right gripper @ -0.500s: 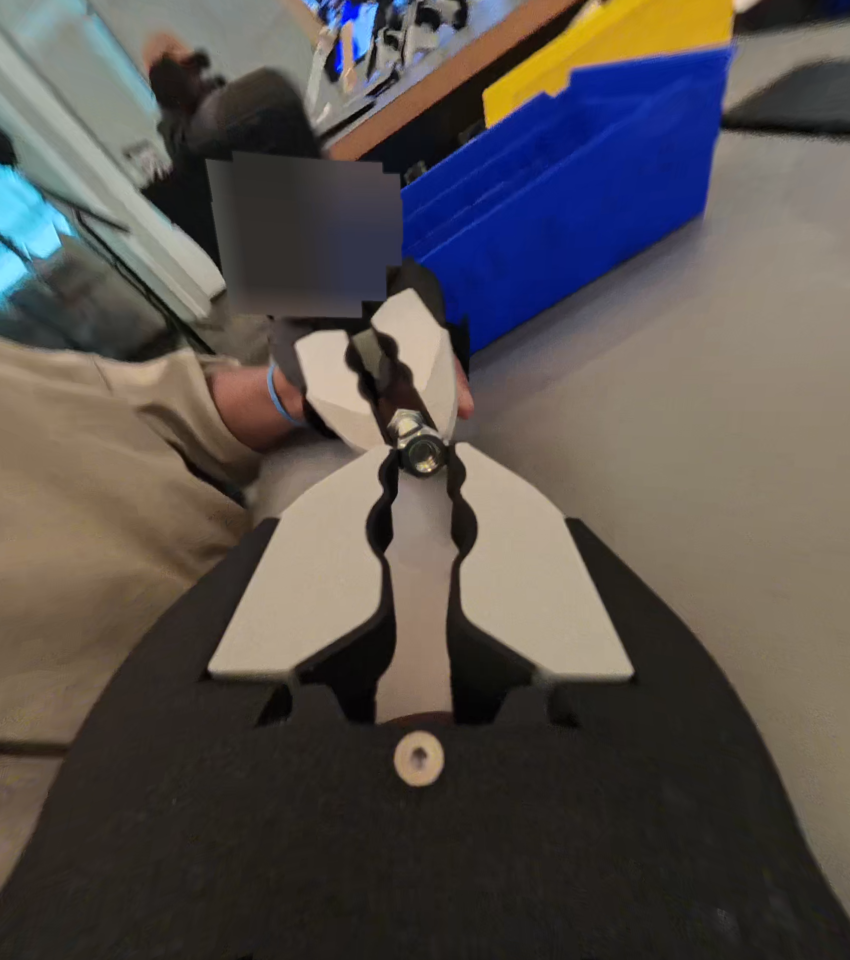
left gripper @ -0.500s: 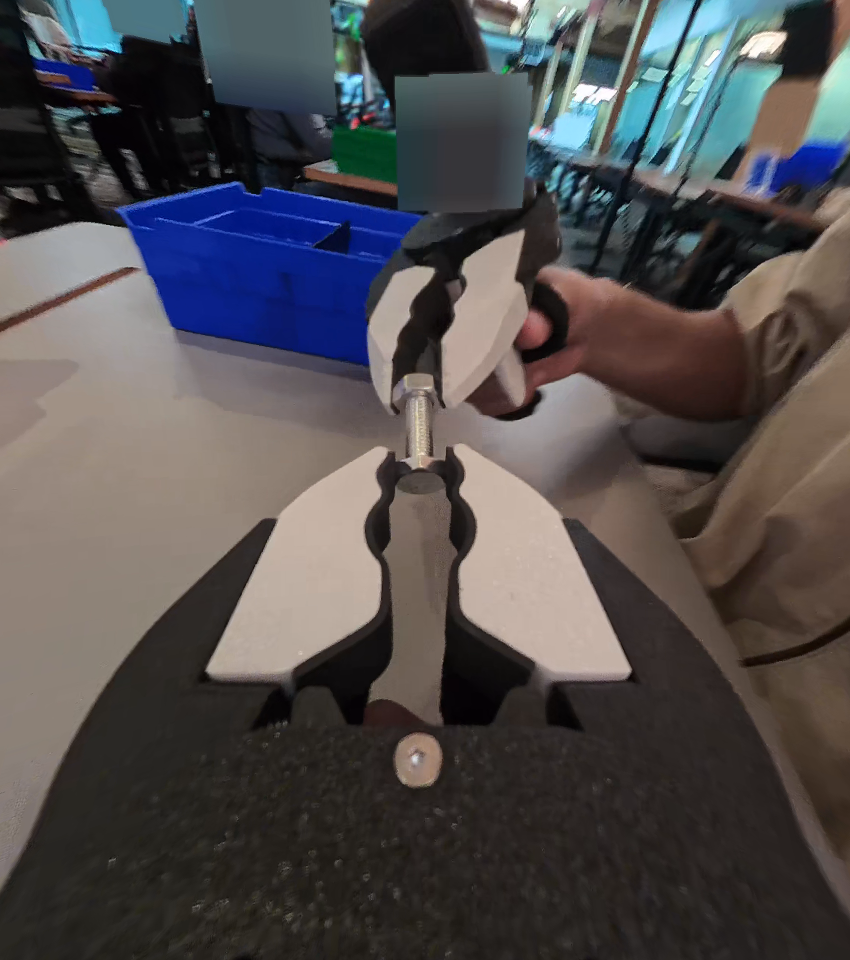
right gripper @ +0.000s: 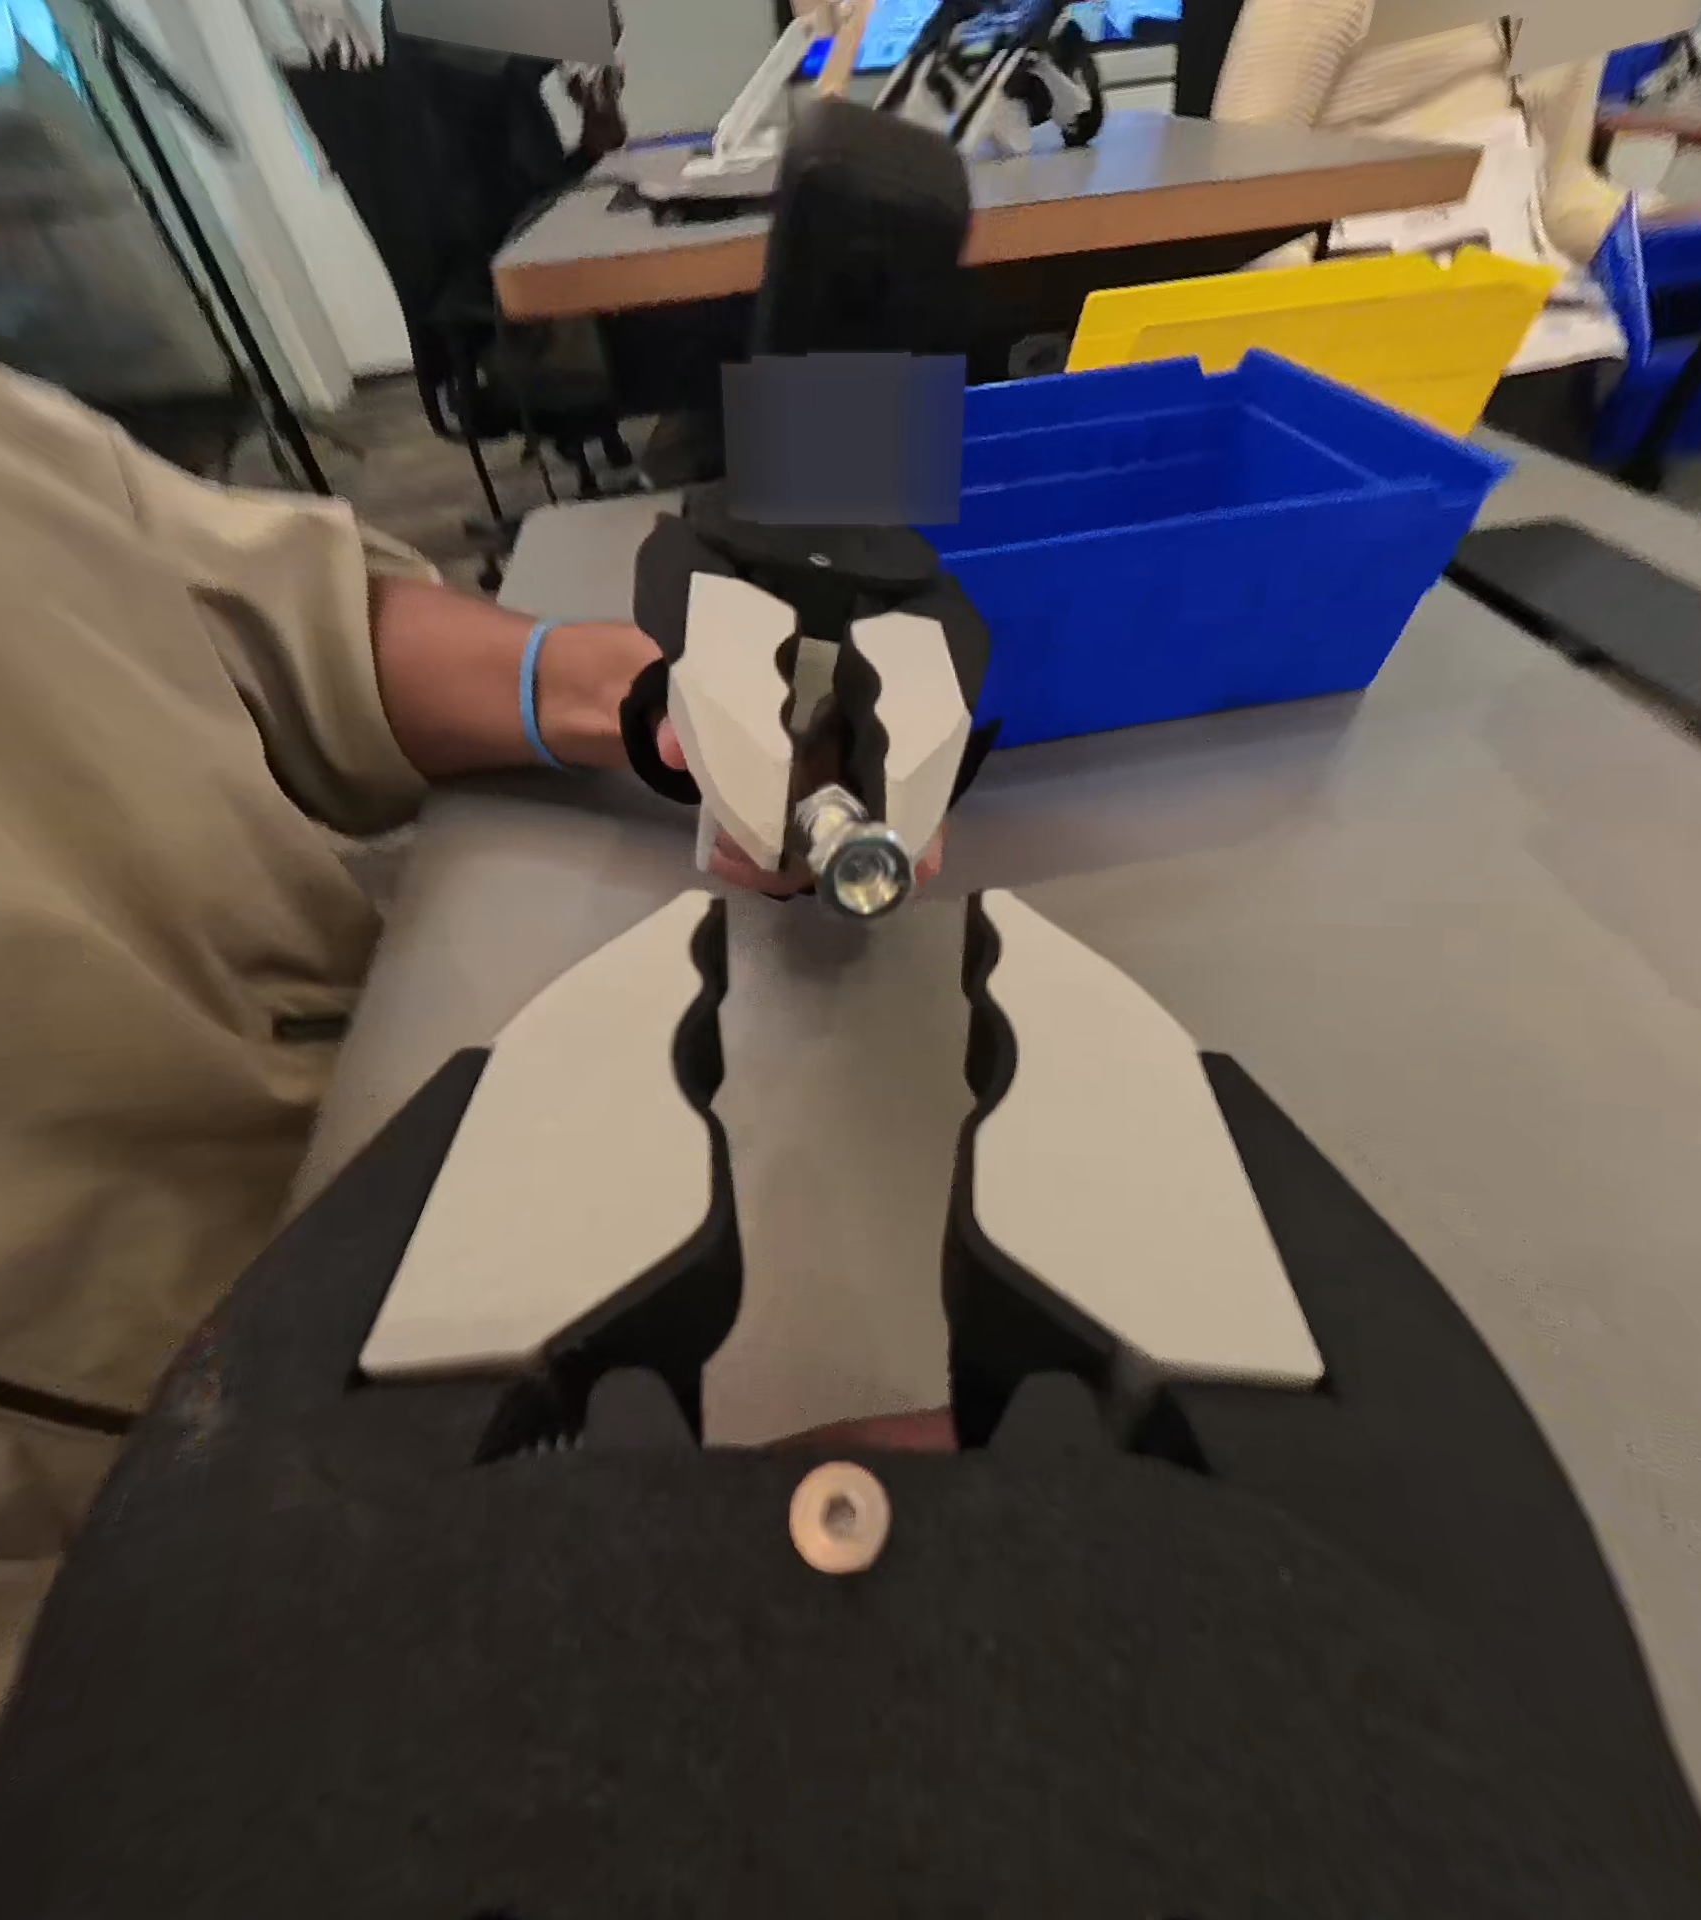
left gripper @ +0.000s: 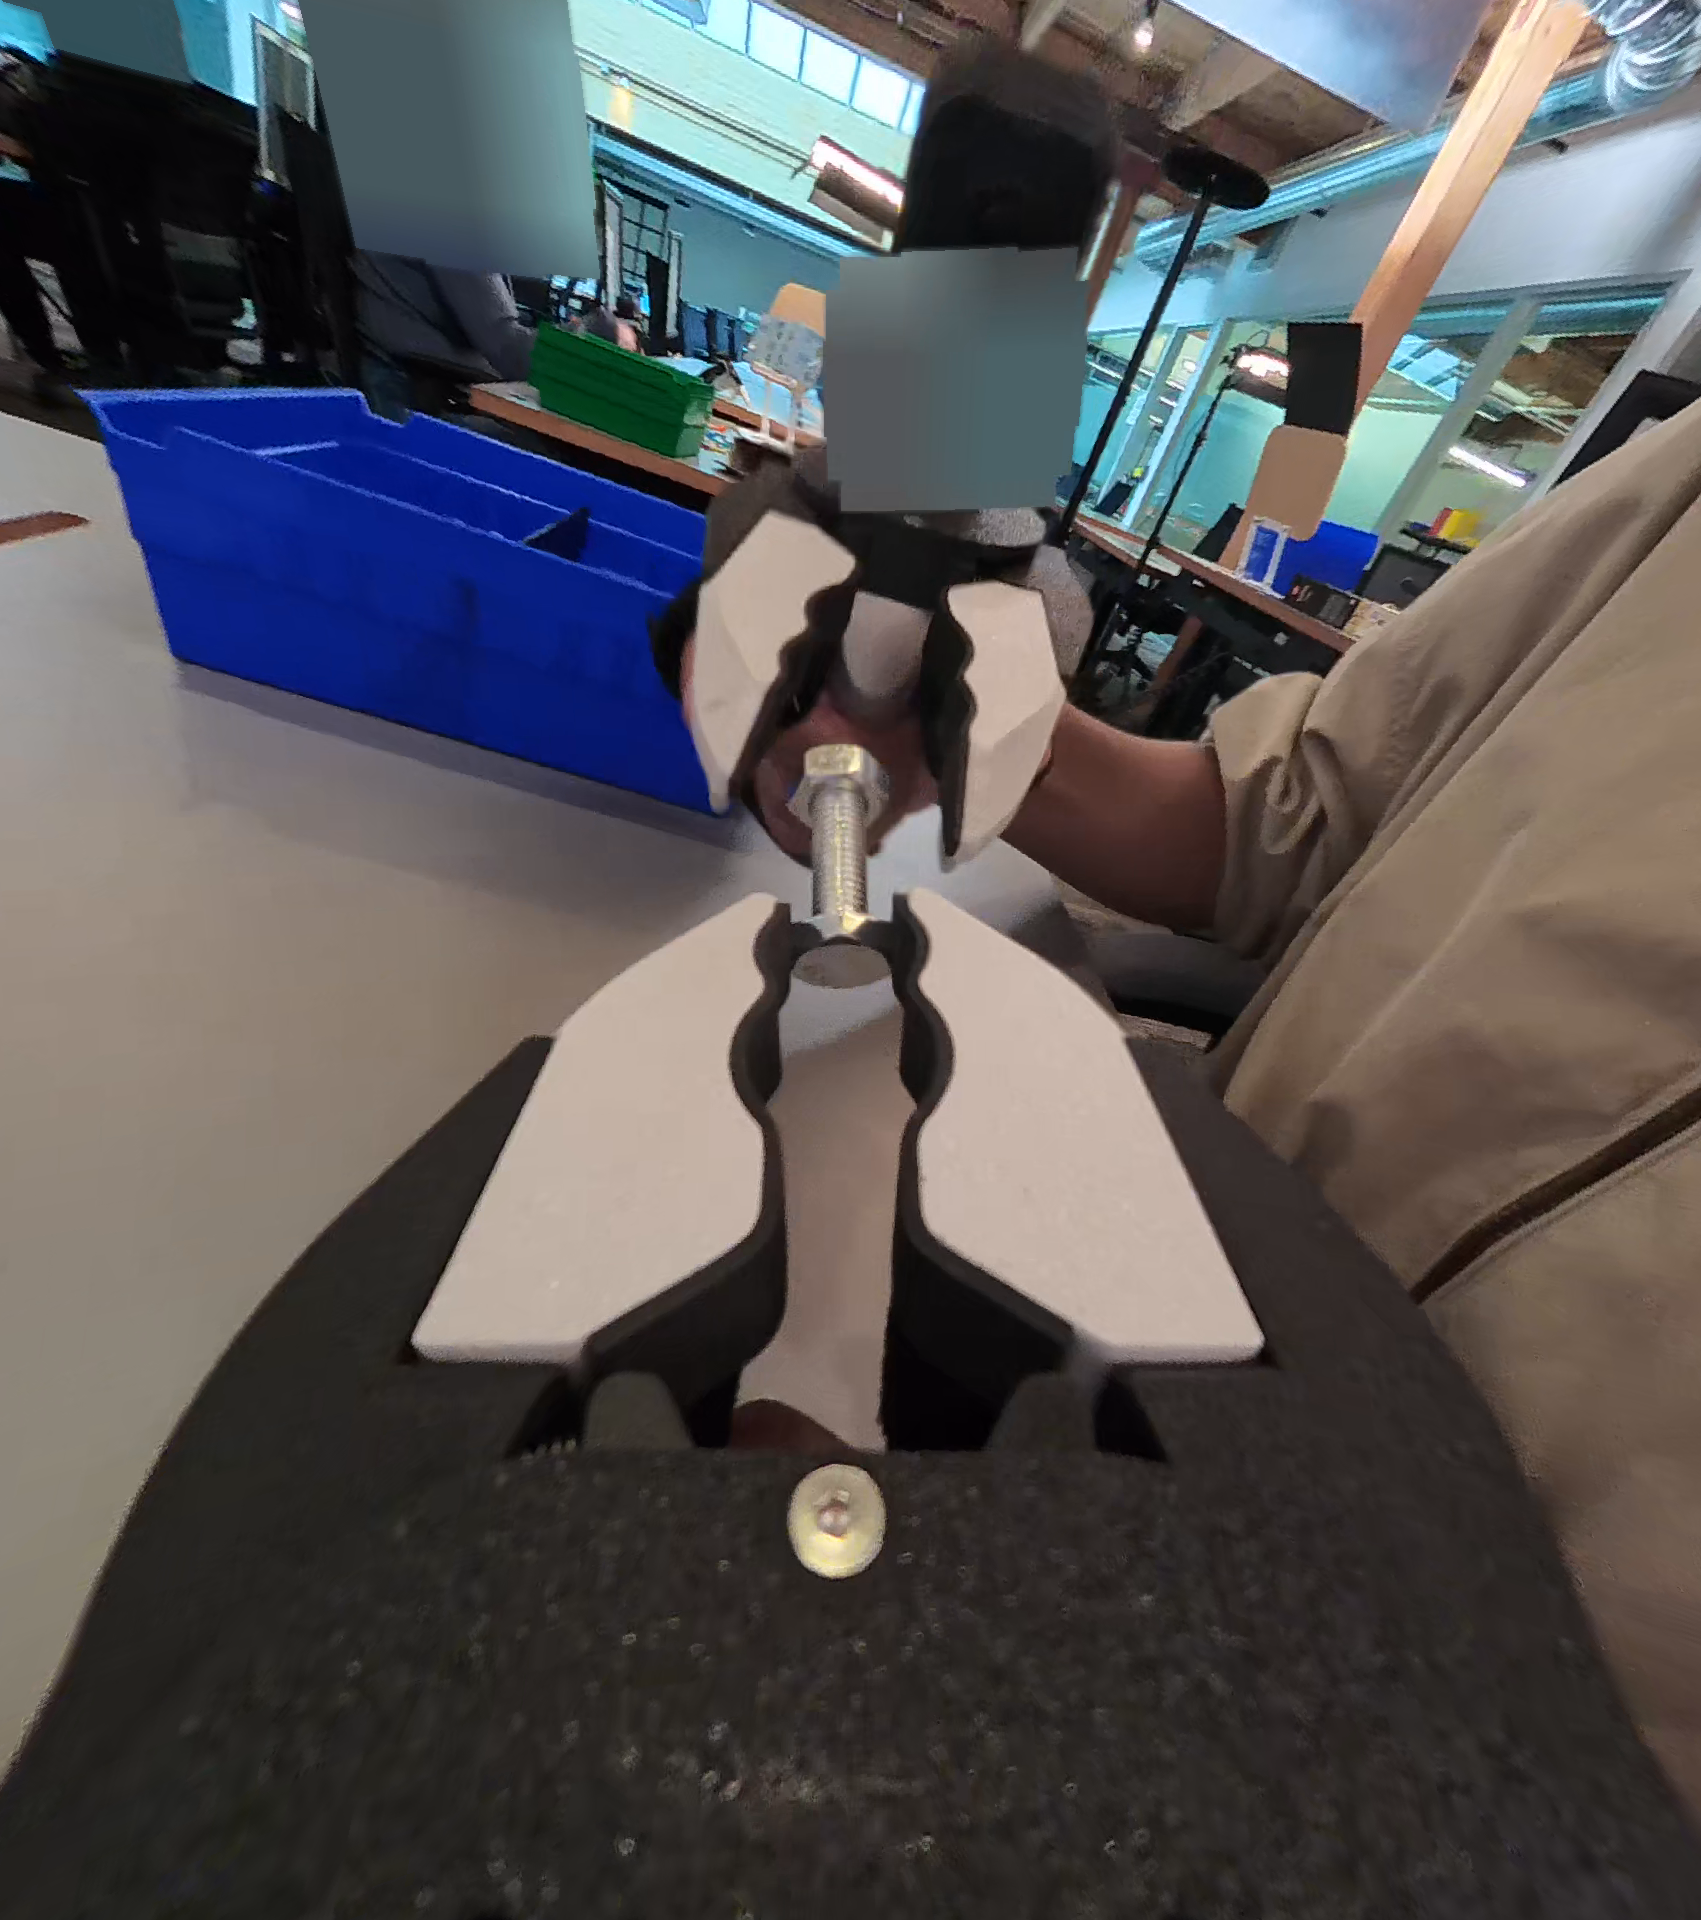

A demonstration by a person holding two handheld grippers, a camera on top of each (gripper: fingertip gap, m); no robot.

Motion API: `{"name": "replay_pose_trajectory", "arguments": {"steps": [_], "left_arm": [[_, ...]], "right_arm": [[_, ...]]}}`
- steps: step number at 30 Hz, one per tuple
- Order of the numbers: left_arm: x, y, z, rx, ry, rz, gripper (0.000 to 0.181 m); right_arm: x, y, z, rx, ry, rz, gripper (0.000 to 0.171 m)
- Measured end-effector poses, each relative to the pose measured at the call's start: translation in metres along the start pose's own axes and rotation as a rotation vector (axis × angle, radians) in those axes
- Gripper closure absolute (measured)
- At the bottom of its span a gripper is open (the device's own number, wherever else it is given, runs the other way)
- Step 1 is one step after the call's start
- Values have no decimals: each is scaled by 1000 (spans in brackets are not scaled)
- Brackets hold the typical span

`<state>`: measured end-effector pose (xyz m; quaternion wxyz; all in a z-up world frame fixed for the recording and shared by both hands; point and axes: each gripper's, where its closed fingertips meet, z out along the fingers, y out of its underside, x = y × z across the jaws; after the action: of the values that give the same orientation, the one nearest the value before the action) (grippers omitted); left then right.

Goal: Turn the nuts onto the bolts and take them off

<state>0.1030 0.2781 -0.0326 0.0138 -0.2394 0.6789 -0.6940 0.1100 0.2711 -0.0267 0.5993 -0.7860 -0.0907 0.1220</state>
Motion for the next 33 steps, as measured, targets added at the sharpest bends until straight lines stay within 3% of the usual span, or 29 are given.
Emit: {"name": "replay_pose_trajectory", "arguments": {"steps": [6, 10, 11, 14, 19, 22, 24, 26, 28, 30, 33], "left_arm": [[-20, 10, -3, -114, -206, 226, 163], [-18, 20, 2, -175, -220, 286, 163], [-17, 24, 4, -191, -213, 288, 163], [-11, 20, 4, -154, -154, 216, 163], [17, 12, 5, -65, 99, -3, 163], [20, 10, 7, -41, 127, -37, 163], [16, 10, 6, -45, 94, -15, 163], [9, 10, 5, -56, 37, 29, 163], [0, 8, 3, -58, -49, 97, 163], [-11, 7, 0, -75, -154, 192, 163], [-20, 13, -1, -149, -261, 338, 163]], "right_arm": [[13, 14, 3, 88, -24, 652, 125], [10, 24, 9, 62, -46, 735, 140], [8, 24, 11, 58, -50, 711, 152], [4, 18, 9, 42, -21, 467, 153], [-16, 8, 3, -63, -14, -230, 153], [-15, 7, 1, -102, -28, -375, 153], [-12, 8, 2, -111, -45, -297, 153], [-9, 5, 3, -69, -48, -174, 127], [0, 8, 4, -47, -19, 15, 115], [13, 12, 4, 19, 14, 280, 115], [18, 16, 4, 133, -68, 716, 125]]}}
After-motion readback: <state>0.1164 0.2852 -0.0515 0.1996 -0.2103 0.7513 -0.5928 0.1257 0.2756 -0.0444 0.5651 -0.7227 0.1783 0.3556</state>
